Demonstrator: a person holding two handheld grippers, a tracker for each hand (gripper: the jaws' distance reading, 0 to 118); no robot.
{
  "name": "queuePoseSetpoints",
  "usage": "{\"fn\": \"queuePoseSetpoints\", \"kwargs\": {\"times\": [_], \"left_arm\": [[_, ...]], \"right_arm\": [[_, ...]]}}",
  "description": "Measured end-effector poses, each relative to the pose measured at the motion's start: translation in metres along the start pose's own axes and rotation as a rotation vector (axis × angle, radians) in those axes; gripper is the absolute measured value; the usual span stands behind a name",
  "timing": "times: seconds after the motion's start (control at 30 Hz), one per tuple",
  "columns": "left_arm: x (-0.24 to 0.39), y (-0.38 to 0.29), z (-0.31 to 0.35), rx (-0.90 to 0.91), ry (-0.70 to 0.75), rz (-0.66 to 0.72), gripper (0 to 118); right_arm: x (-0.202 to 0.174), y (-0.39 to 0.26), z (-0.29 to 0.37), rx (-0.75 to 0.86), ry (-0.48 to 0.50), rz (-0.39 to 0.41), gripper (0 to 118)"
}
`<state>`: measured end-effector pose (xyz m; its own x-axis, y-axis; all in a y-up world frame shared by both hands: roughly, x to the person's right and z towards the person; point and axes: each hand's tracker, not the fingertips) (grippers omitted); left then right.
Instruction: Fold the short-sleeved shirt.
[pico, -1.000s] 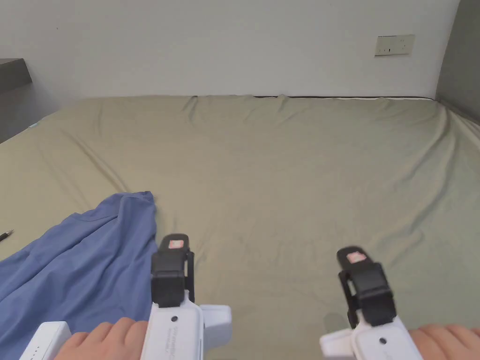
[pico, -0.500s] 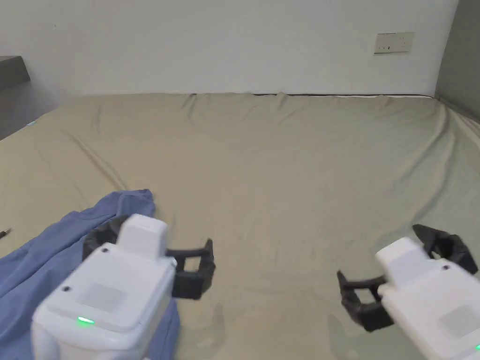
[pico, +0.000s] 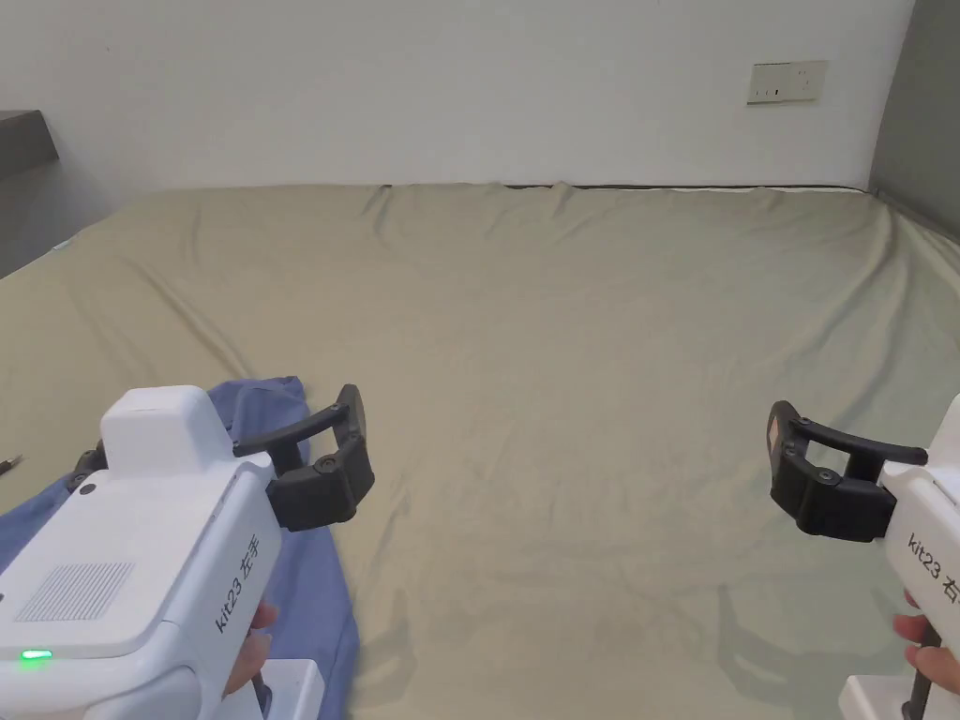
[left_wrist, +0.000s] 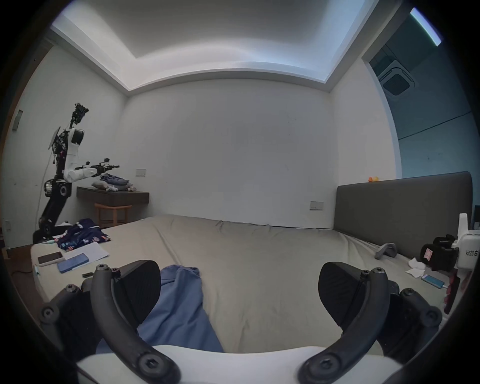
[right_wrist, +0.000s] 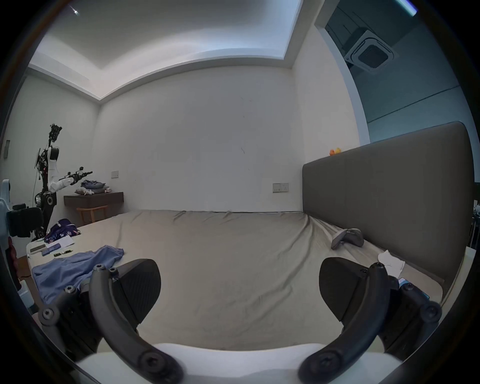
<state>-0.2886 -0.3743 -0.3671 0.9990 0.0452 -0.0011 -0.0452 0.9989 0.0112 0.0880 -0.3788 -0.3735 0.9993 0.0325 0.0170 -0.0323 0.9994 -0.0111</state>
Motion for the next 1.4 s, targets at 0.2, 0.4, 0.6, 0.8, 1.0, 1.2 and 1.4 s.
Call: {"fn": "queuePoseSetpoints", "kwargs": {"times": [0.2,0.4,0.6,0.8,1.0,1.2,1.4], "left_arm": [[0.008,0.001,-0.002,-0.037,-0.089,0.007,118],[0.001,-0.001,-0.006,-0.002,-0.026,-0.042,118],[0.011,-0.002,-0.009,-0.013,-0.038,-0.052,118],[0.017,-0.004,-0.011,-0.008,-0.050,-0.053,118],[0.017,-0.001,-0.010,-0.005,-0.060,-0.020,118],[0.015,-0.004,-0.018,-0.032,-0.044,-0.001,118],[0.013,-0.001,-0.017,-0.041,-0.052,0.014,78]], "right_arm": [[-0.007,0.001,0.001,0.025,0.010,0.057,118],[-0.006,0.002,0.003,0.036,0.029,0.084,118],[-0.001,0.002,0.006,0.025,0.014,0.077,118],[0.009,-0.001,0.007,0.027,0.006,0.071,118],[0.008,0.002,0.011,0.068,0.016,0.077,118],[0.008,0.000,0.014,0.060,0.014,0.094,118],[0.015,0.001,0.010,0.032,0.005,0.037,114]]}}
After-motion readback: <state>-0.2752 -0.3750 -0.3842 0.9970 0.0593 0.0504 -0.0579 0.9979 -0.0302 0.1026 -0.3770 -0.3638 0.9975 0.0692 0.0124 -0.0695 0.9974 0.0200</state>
